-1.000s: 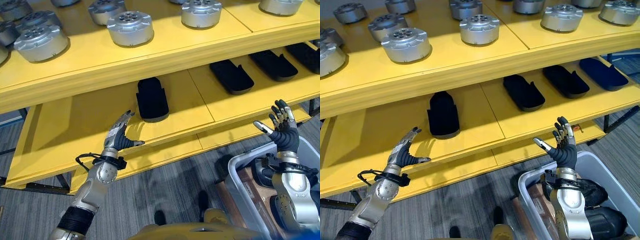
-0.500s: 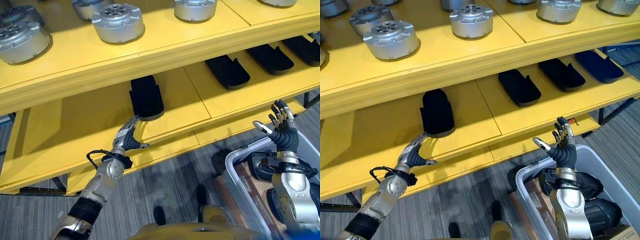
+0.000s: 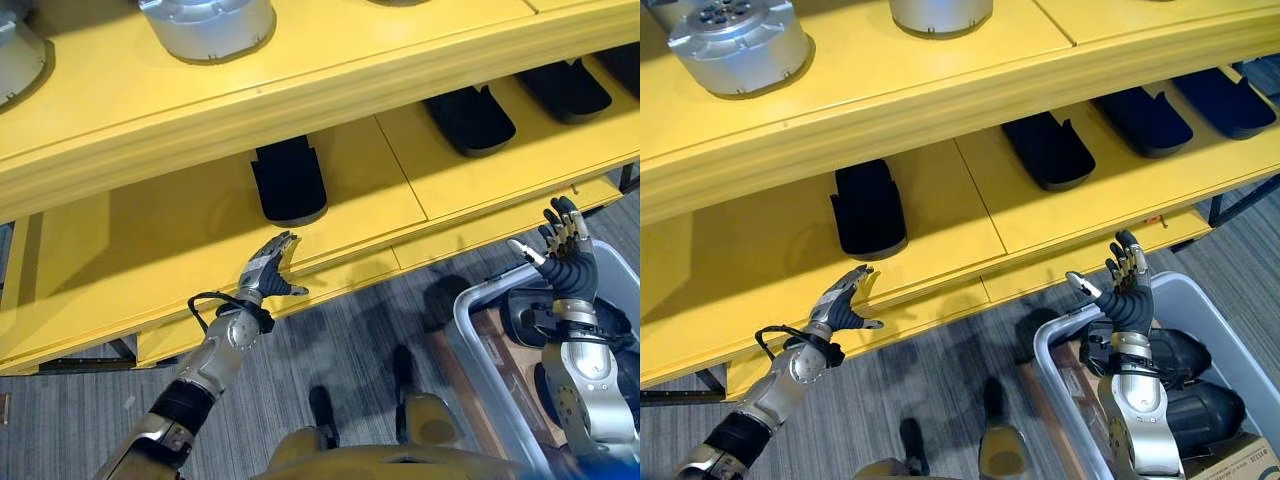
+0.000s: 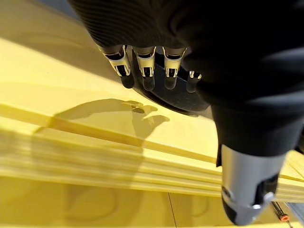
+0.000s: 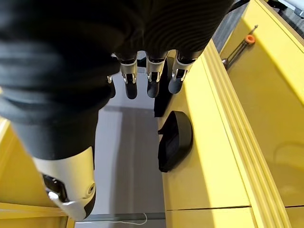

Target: Move parts from the plastic box to the shelf.

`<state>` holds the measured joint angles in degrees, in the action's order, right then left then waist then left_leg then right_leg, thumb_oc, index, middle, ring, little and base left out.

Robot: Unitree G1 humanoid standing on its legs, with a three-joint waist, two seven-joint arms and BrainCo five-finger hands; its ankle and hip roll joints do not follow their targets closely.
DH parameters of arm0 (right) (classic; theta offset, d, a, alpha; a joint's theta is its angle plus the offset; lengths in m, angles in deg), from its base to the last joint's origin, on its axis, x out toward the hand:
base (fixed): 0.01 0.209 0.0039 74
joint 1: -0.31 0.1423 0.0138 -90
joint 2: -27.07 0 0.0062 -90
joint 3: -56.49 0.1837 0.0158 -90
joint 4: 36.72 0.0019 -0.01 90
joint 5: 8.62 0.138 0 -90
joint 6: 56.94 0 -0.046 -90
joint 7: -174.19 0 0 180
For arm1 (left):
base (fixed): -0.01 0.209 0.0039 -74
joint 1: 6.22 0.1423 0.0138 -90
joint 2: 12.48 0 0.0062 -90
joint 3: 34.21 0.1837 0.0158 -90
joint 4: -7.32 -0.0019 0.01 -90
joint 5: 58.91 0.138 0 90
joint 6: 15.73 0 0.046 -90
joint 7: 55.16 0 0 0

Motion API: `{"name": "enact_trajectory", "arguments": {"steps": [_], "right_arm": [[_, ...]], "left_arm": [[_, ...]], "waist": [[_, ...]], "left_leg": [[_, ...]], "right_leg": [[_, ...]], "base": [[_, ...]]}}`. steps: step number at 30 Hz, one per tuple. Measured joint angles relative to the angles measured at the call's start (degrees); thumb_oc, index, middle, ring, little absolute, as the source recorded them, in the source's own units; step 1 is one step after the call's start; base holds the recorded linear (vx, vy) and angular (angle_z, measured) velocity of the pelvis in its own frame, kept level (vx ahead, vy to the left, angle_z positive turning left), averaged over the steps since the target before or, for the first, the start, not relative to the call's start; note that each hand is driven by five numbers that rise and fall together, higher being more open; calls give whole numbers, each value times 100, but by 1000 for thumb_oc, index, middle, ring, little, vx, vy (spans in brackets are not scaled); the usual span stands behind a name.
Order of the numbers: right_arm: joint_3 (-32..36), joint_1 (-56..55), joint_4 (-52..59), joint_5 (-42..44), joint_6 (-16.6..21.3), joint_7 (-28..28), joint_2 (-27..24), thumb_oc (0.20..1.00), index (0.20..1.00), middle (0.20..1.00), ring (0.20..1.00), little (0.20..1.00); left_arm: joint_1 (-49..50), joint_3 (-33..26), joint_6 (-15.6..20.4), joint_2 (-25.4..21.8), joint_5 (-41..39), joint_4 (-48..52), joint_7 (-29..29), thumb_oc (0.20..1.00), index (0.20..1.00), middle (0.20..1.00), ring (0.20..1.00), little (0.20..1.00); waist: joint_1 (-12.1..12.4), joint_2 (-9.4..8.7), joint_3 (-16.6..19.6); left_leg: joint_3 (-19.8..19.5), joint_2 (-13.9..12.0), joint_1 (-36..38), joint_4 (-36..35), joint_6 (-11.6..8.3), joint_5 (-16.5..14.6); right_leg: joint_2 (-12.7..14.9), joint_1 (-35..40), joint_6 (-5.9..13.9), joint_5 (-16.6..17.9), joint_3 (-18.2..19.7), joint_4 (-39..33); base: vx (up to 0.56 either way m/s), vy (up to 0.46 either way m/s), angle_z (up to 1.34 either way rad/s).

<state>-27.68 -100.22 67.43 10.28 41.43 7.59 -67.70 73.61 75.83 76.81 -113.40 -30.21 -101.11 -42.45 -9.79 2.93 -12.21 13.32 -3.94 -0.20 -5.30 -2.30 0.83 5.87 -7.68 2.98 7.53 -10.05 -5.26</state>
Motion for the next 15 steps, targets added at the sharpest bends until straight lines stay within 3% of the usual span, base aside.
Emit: {"name": "enact_trajectory", "arguments": {"steps": [15], "right_arm": [[-27,175,0,-2,3,108,-3,1000,1000,1000,1000,1000]], "left_arm": [[-751,133,-105,179,-1,-375,310,1000,1000,1000,1000,1000]], "waist": [[-27,53,-442]], "left_leg": [[52,16,-207,0,3,26]], "right_leg": [[1,-253,-5,52,74,1]], "base": [[-15,3,-2]]}}
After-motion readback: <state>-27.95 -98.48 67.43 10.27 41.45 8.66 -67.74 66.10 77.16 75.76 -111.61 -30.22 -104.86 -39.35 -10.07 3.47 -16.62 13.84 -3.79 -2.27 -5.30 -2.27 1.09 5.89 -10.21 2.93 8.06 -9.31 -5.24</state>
